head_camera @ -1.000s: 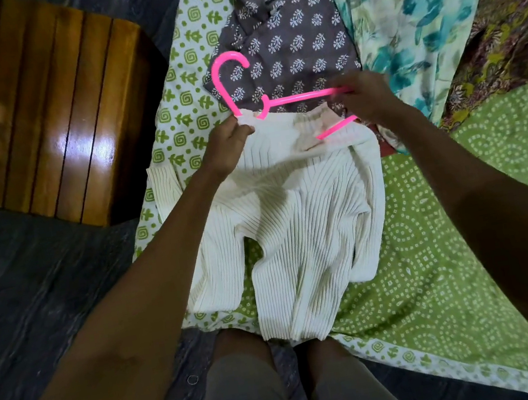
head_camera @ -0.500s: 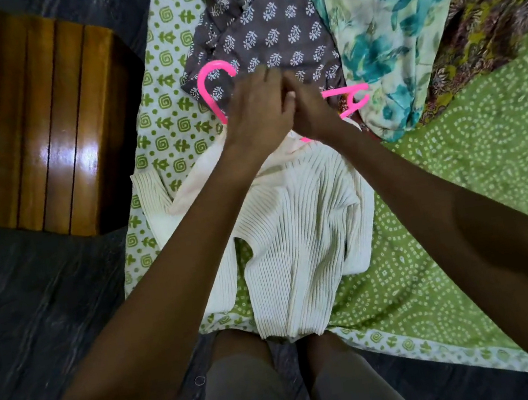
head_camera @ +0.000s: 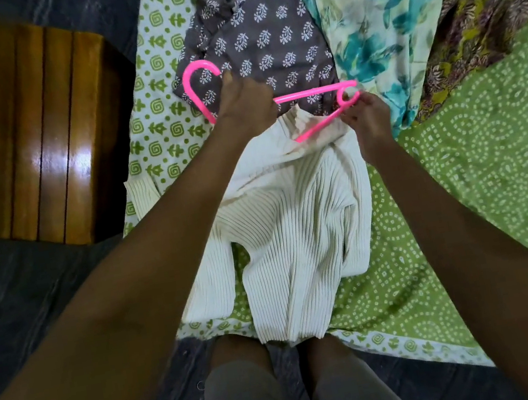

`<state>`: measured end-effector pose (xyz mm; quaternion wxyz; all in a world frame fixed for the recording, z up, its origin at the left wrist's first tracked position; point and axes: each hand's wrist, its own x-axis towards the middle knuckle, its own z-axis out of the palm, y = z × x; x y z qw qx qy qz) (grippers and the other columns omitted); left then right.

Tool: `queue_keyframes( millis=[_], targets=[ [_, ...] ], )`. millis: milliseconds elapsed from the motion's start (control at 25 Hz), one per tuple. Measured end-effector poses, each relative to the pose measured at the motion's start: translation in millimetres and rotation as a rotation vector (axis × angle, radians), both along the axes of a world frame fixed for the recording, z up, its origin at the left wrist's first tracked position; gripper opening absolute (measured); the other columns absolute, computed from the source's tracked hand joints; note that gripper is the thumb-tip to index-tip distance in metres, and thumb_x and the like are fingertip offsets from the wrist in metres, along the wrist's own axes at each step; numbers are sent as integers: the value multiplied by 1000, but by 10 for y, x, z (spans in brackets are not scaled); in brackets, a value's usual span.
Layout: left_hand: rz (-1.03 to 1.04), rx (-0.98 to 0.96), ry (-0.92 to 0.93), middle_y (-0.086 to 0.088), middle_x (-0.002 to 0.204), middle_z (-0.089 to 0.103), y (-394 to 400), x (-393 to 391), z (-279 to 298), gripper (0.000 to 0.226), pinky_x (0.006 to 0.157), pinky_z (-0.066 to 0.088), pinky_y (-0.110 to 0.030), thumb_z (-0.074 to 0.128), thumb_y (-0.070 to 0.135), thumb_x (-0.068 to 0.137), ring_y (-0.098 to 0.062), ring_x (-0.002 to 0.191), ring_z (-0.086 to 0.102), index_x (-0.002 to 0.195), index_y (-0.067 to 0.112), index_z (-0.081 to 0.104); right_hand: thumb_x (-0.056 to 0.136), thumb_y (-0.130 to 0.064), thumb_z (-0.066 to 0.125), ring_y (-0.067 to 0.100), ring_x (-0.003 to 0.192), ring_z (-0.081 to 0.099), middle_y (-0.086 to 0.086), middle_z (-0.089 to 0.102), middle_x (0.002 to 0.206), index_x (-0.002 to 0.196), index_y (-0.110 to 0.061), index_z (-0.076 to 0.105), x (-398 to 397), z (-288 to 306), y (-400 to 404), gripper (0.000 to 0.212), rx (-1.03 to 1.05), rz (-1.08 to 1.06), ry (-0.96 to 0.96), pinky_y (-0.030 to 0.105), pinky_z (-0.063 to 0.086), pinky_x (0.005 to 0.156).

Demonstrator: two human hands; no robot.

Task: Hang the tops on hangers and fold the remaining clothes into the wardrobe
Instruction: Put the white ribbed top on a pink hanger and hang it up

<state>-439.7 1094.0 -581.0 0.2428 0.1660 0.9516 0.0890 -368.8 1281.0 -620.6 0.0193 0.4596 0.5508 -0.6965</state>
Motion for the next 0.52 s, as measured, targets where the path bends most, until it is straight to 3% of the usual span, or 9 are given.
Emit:
queue_keyframes(
  millis=[80, 160, 240, 320, 440, 520],
  targets=[
    [-12, 72, -14, -17, 114, 62, 211, 4, 72, 35, 99, 32, -40, 38, 33, 96, -33, 110, 54, 113, 8, 55, 90, 9, 36, 13, 67, 63, -2, 68, 65, 88, -7, 58, -31, 80, -20, 28, -139, 16, 61, 30, 52, 77],
    [26, 238, -64, -14, 114, 62, 347, -16, 115, 33, 85, 40, -36, 38, 34, 97, -33, 107, 55, 115, 11, 53, 91, 10, 34, 13, 62, 62, -2, 67, 59, 82, -6, 59, -38, 137, -112, 31, -179, 12, 65, 26, 54, 69],
    [84, 334, -71, -11, 111, 63, 335, -75, 107, 31, 78, 41, -34, 37, 32, 99, -30, 105, 56, 117, 16, 57, 86, 15, 43, 8, 50, 58, -5, 62, 50, 72, -6, 57, 4, 92, -272, 29, -54, 74, -17, 22, 51, 56],
    [148, 381, -98, -11, 110, 64, 206, -117, 51, 33, 79, 44, -34, 39, 33, 98, -28, 103, 58, 119, 19, 59, 82, 4, 62, 10, 46, 57, -3, 60, 49, 63, -13, 57, 33, -32, -444, 25, 152, 273, -120, 26, 52, 52],
    [205, 470, -163, -11, 110, 66, 78, -160, -7, 38, 85, 48, -38, 42, 37, 92, -30, 104, 59, 120, 20, 62, 76, -29, 74, 24, 71, 61, 10, 64, 70, 59, -23, 55, -16, -136, -625, 27, 523, 534, -198, 31, 45, 65],
    [248, 512, -176, -13, 111, 66, 62, -227, -38, 32, 82, 46, -34, 47, 28, 96, -32, 104, 59, 123, 19, 61, 80, -44, 68, 29, 93, 62, 14, 67, 96, 85, -16, 65, -64, -119, -703, 29, 613, 594, -261, 32, 43, 75]
  ],
)
